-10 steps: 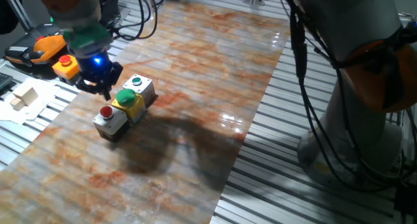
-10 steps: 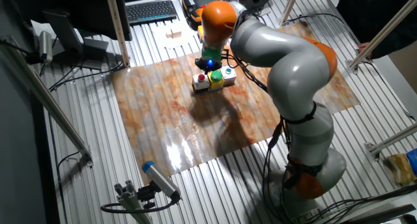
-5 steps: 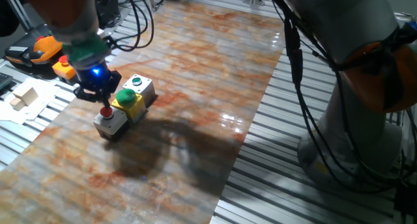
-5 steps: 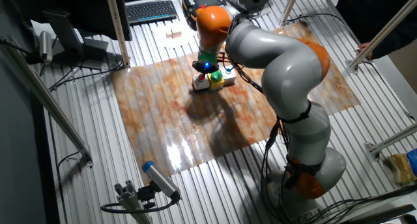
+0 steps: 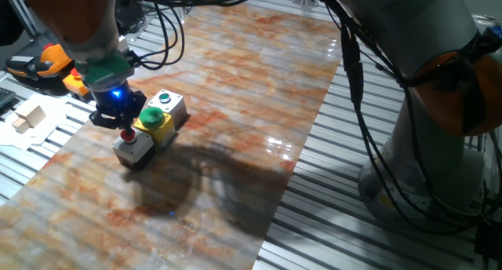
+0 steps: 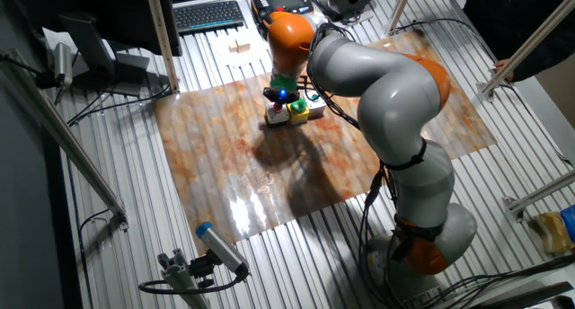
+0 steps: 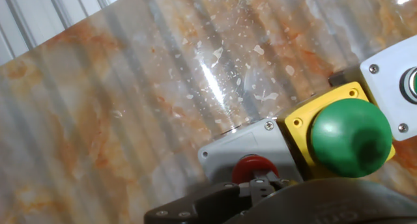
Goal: Press three buttons from left to right in sequence
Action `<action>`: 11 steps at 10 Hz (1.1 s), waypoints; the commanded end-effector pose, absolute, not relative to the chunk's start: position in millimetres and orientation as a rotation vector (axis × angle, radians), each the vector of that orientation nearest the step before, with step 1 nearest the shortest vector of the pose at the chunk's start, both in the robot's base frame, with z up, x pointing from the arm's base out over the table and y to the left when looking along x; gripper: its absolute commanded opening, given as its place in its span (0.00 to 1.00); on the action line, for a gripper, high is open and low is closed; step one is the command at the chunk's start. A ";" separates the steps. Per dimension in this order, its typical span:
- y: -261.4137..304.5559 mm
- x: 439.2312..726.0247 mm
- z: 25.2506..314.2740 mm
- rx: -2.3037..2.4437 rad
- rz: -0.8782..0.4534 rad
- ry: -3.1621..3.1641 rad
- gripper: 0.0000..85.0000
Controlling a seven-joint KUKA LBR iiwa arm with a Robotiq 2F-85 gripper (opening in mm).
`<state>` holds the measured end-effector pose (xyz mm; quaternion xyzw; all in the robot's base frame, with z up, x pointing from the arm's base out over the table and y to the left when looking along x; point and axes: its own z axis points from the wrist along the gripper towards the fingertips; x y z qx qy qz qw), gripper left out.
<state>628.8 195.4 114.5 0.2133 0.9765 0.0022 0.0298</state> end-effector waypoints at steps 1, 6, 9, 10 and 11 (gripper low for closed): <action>195.7 628.6 111.7 0.658 0.006 3.012 0.00; 192.4 628.2 124.7 0.687 0.115 3.032 0.00; 175.1 625.5 162.7 0.672 0.172 3.040 0.00; 170.6 625.1 169.1 0.654 0.170 3.038 0.00; 167.2 624.3 174.4 0.635 0.146 3.032 0.00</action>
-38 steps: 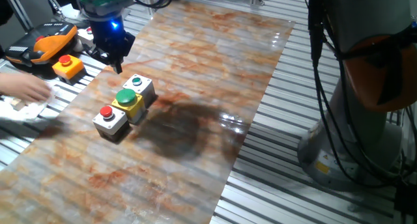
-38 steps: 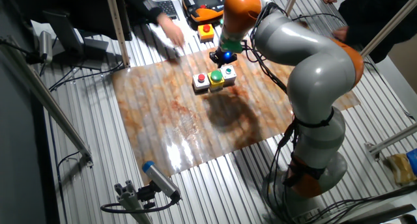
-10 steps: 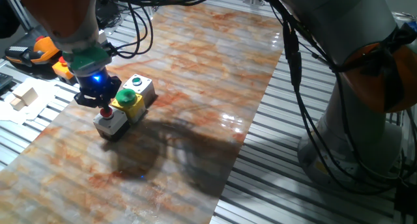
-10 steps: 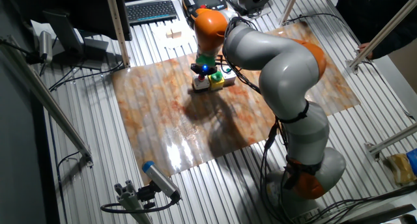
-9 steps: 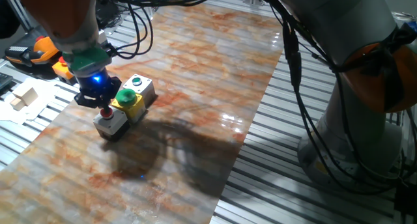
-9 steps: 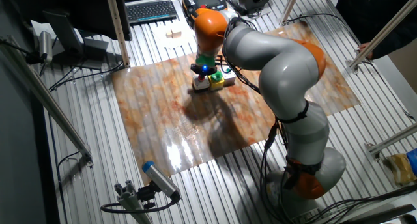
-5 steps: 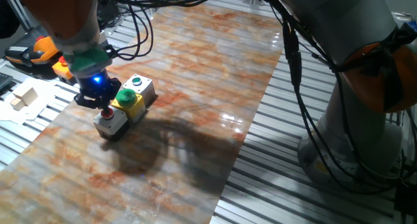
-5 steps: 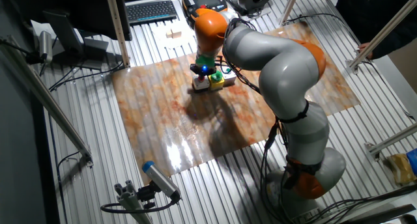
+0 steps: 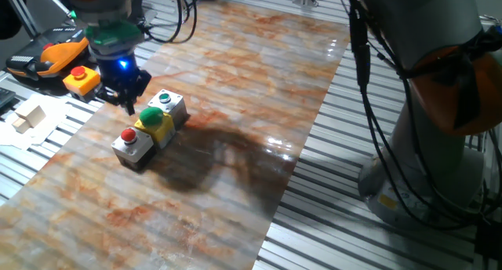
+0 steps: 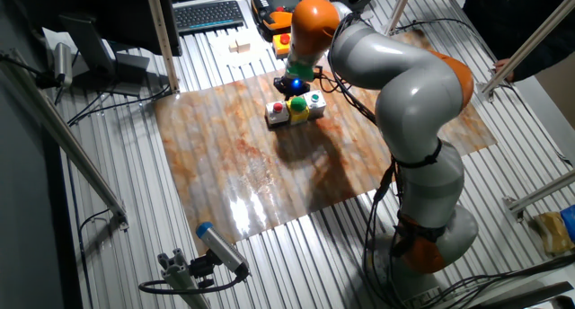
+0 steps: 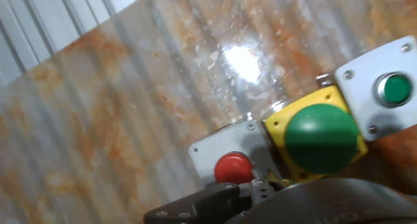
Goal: Press three buttons from left to right in sequence
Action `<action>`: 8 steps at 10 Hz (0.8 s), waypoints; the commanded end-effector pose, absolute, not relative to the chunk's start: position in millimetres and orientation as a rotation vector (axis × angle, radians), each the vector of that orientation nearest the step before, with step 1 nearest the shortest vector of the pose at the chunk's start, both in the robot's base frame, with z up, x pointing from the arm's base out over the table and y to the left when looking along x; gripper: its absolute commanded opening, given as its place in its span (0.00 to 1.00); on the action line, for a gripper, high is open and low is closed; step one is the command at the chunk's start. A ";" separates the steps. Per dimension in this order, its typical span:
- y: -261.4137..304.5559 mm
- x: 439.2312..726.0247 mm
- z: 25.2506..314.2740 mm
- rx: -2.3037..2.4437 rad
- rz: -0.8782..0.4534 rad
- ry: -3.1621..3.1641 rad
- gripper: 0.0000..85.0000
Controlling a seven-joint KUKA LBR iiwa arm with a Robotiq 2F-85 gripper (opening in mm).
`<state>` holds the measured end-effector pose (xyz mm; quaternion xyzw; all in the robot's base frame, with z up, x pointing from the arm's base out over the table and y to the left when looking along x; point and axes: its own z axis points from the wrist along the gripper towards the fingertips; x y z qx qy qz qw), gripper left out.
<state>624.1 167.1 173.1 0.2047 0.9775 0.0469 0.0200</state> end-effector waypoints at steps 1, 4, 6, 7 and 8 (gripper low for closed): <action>164.3 622.6 179.5 0.625 0.136 3.033 0.00; 162.4 613.8 189.1 0.622 0.091 3.031 0.00; 161.6 609.3 193.5 0.607 0.085 3.047 0.00; 159.6 609.2 194.7 0.600 0.084 3.052 0.00; 158.8 608.5 195.7 0.602 0.087 3.060 0.00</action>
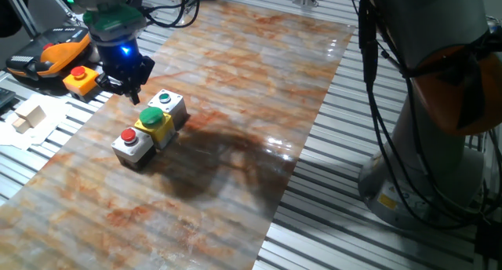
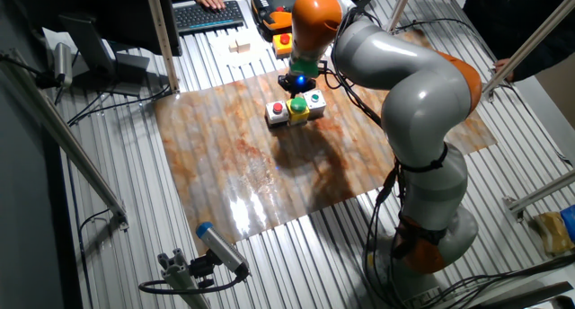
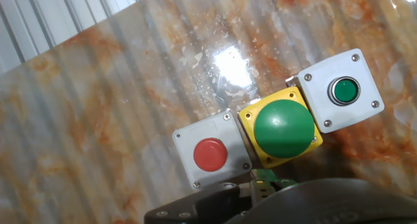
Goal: Press three buttons from left to right in sequence
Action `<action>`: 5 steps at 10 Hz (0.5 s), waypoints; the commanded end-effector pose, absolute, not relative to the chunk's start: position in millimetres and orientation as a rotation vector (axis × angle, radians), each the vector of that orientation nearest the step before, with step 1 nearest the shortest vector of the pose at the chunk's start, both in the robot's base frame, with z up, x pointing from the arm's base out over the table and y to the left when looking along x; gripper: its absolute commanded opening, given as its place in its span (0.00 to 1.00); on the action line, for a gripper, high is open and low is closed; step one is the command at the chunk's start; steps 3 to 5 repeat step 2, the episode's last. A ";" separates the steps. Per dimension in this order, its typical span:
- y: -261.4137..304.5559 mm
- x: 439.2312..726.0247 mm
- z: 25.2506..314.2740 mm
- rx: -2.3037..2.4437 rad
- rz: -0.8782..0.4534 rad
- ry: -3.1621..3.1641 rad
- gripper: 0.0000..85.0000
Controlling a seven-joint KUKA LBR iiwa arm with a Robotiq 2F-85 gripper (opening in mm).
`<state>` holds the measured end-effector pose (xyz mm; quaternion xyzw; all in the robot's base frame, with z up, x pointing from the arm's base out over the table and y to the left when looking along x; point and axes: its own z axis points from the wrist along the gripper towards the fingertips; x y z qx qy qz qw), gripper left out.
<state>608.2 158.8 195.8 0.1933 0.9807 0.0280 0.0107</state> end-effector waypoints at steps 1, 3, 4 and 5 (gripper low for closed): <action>159.0 607.3 196.3 0.606 0.089 3.063 0.00; 159.5 606.6 196.5 0.606 0.092 3.066 0.00; 159.5 606.6 196.5 0.606 0.092 3.066 0.00; 159.5 606.6 196.5 0.606 0.092 3.066 0.00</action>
